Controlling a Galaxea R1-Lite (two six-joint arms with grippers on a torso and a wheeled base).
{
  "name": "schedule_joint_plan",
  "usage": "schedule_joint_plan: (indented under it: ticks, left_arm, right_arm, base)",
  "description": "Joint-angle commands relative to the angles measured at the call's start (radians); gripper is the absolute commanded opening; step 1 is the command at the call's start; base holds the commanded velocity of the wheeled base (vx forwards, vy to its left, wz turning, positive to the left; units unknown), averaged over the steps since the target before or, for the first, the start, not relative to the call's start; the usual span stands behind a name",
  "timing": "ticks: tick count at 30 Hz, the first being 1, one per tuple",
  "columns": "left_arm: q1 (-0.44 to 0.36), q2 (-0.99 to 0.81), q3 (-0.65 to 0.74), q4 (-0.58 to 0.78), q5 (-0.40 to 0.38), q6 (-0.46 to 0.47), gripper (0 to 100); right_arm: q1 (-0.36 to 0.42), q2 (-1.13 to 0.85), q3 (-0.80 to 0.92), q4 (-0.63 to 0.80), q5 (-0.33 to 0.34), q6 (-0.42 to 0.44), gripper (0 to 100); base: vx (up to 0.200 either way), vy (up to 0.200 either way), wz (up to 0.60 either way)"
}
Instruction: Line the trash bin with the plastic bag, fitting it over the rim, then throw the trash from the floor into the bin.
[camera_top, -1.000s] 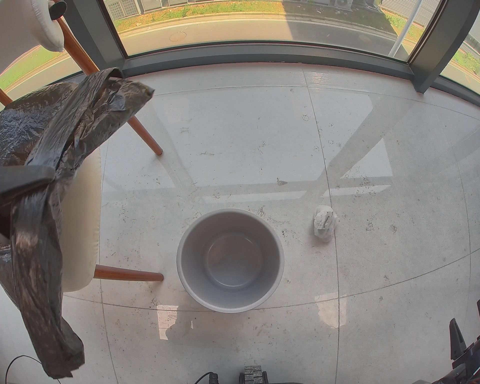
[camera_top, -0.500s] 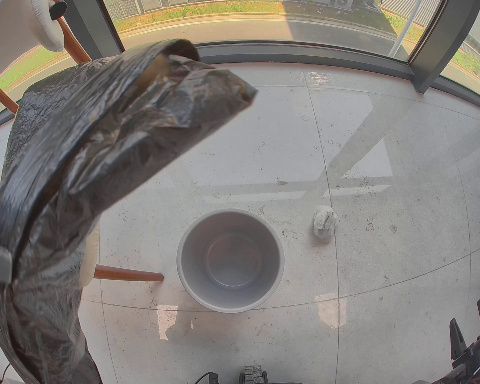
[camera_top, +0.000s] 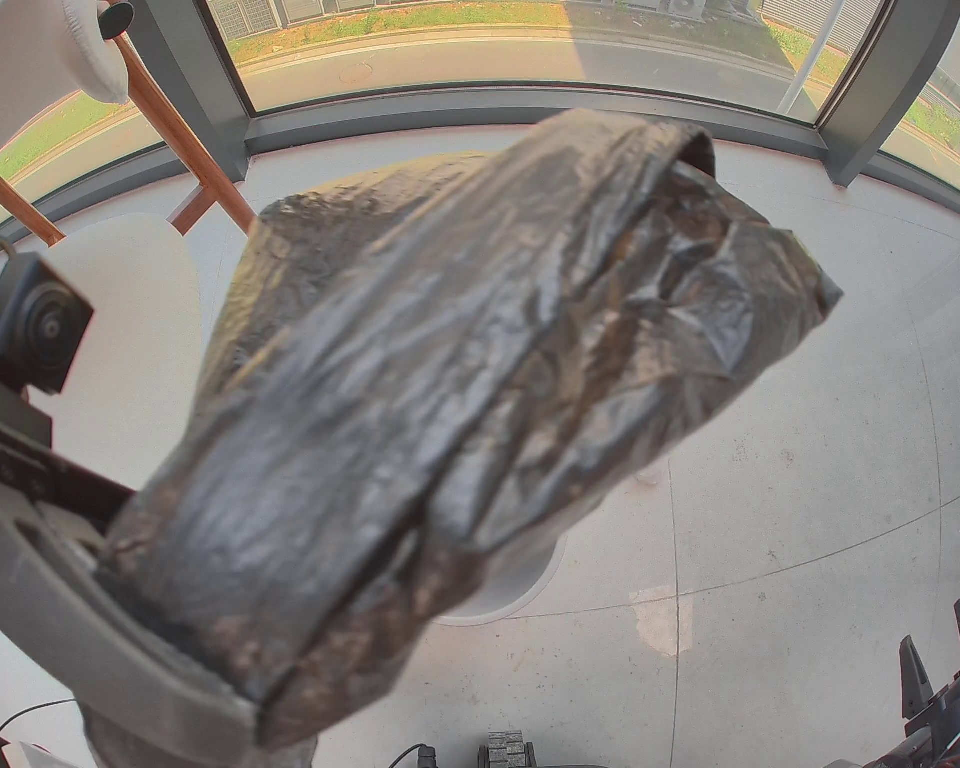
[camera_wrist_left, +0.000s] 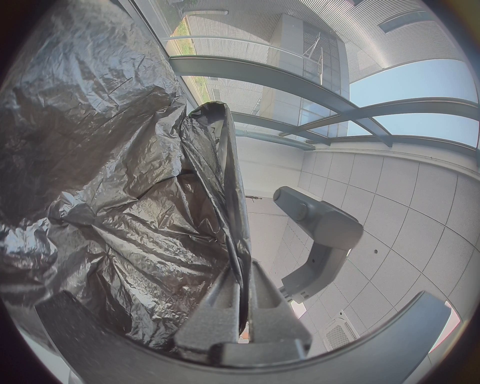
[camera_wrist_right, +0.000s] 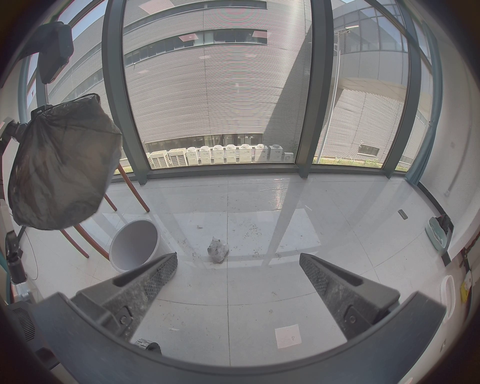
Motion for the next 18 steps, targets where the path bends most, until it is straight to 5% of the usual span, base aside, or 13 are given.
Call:
schedule_joint_plan:
  ticks: [1,8,18]
  left_arm:
    - [-0.028,0.122,-0.002,-0.048,-0.004,-0.002,0]
    - [-0.018,0.143,0.001,-0.054,-0.008,0.017,0]
    - [0.178,0.180,0.052,-0.054,-0.015,0.245,0]
  right_arm:
    - [0.000,-0.010,0.018,0.000,0.000,0.000,100]
    - [0.000,-0.010,0.018,0.000,0.000,0.002,100]
    - [0.000,-0.010,0.018,0.001,0.000,0.000,100]
  base:
    - [0.000,0.000,0.00]
    - [0.000,0.000,0.00]
    - [0.000,0.000,0.00]
